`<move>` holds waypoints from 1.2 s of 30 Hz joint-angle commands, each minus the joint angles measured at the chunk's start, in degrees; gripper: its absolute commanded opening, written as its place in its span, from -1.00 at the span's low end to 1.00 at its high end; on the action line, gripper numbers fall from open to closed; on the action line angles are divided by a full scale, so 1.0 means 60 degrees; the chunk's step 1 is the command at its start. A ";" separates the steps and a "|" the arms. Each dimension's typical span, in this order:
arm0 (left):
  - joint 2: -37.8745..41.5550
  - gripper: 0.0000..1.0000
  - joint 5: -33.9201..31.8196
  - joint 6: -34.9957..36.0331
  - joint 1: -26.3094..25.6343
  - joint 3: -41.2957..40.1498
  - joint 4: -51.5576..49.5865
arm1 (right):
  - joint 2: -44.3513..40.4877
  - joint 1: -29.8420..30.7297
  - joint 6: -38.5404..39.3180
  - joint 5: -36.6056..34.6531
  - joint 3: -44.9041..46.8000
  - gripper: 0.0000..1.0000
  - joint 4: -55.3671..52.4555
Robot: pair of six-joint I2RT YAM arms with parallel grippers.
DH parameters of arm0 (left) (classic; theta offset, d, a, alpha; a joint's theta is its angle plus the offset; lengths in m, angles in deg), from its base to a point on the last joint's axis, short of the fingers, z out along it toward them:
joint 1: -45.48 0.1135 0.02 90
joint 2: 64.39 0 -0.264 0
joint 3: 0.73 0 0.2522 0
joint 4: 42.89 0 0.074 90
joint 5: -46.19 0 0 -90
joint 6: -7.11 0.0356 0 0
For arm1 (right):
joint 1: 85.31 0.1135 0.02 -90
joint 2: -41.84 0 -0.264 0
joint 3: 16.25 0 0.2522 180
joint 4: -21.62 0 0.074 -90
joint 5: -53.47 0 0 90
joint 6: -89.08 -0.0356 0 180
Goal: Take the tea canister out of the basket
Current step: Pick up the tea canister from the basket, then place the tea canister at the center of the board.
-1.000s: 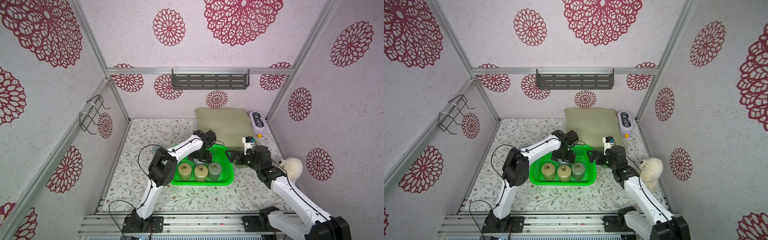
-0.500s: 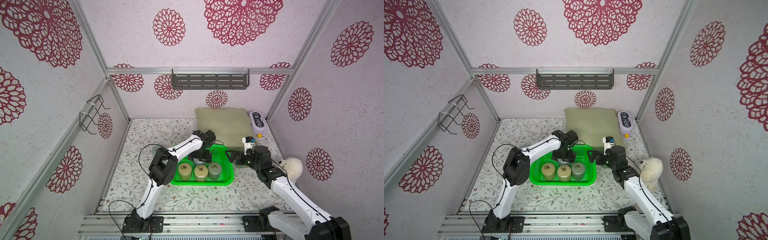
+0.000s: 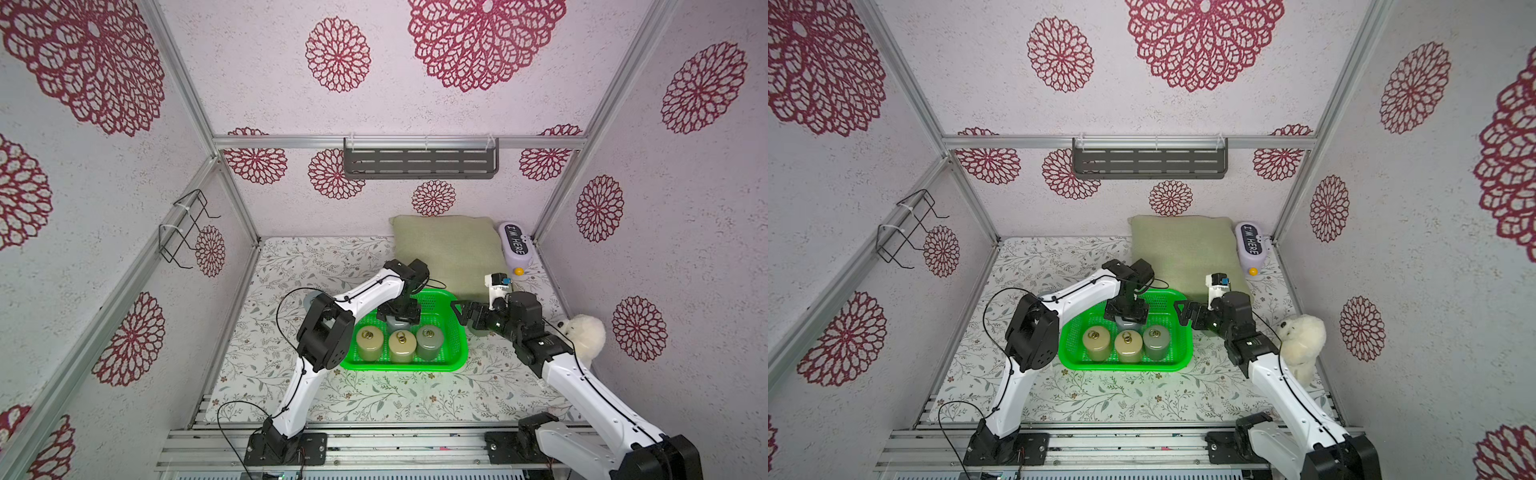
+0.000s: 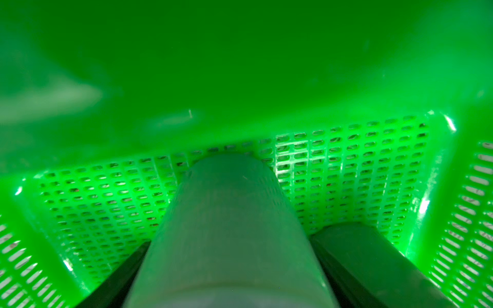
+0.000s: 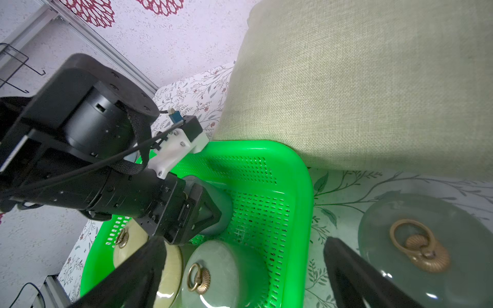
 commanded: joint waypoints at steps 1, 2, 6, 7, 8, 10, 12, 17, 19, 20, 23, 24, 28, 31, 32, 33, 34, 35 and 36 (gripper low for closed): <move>0.0553 0.37 -0.0173 0.0128 0.0130 0.0253 -0.0459 | -0.0213 0.0009 -0.0116 -0.0029 0.0142 0.98 0.0404; 0.0637 0.37 -0.0201 0.0135 0.0151 0.0331 -0.0547 | -0.0212 0.0017 -0.0103 -0.0002 0.0140 0.98 0.0418; 0.1111 0.37 -0.0303 0.0154 0.0247 0.0458 -0.0663 | -0.0228 0.0010 -0.0065 0.0247 0.0155 0.98 0.0508; 0.1195 0.37 -0.0338 0.0156 0.0280 0.0486 -0.0725 | -0.0248 0.0017 -0.0057 0.0358 0.0151 0.98 0.0533; 0.1309 0.37 -0.0403 0.0154 0.0323 0.0544 -0.0825 | -0.0259 0.0017 -0.0043 0.0532 0.0158 0.98 0.0575; 0.1524 0.38 -0.0553 0.0172 0.0397 0.0662 -0.1005 | -0.0283 0.0006 -0.0053 0.0937 0.0177 0.98 0.0737; 0.1812 0.38 -0.0723 0.0160 0.0484 0.0701 -0.1160 | -0.0280 0.0027 -0.0080 0.1409 0.0219 0.98 0.0938; 0.2564 0.38 -0.1066 0.0157 0.0739 0.0611 -0.1498 | -0.0239 0.0100 -0.0103 0.2349 0.0325 0.98 0.1448; 0.3019 0.38 -0.1146 0.0147 0.0845 0.0387 -0.1559 | -0.0281 0.0281 -0.0032 0.2509 0.0314 0.99 0.1528; 0.3286 0.38 -0.1174 0.0125 0.0904 0.0214 -0.1535 | -0.0297 0.0394 0.0008 0.2585 0.0319 0.98 0.1585; 0.3816 0.39 -0.1282 0.0090 0.1081 -0.0327 -0.1533 | -0.0288 0.0796 0.0149 0.2820 0.0278 0.99 0.1736; 0.4022 0.38 -0.1322 0.0083 0.1140 -0.0544 -0.1516 | -0.0272 0.0954 0.0223 0.2856 0.0254 0.98 0.1766; 0.4796 0.38 -0.1488 0.0010 0.1343 -0.1211 -0.1505 | -0.0137 0.1379 0.0338 0.2813 0.0253 0.98 0.1904; 0.5406 0.38 -0.1589 -0.0063 0.1561 -0.1710 -0.1488 | 0.0016 0.1720 0.0367 0.2486 0.0238 0.99 0.1972; 0.5615 0.38 -0.1602 -0.0077 0.1675 -0.1911 -0.1476 | 0.0064 0.1845 0.0371 0.2326 0.0223 0.99 0.1972; 0.5816 0.38 -0.1603 -0.0081 0.1777 -0.2114 -0.1472 | 0.0144 0.1981 0.0381 0.2214 0.0209 0.98 0.2008; 0.5985 0.38 -0.1628 -0.0093 0.1852 -0.2307 -0.1458 | 0.0219 0.2087 0.0371 0.2168 0.0195 0.98 0.2044; 0.6176 0.38 -0.1612 -0.0093 0.1954 -0.2565 -0.1415 | 0.0309 0.2222 0.0367 0.2129 0.0180 0.98 0.2098; 0.6360 0.38 -0.1619 -0.0103 0.2067 -0.2765 -0.1388 | 0.0421 0.2356 0.0367 0.2055 0.0164 0.98 0.2164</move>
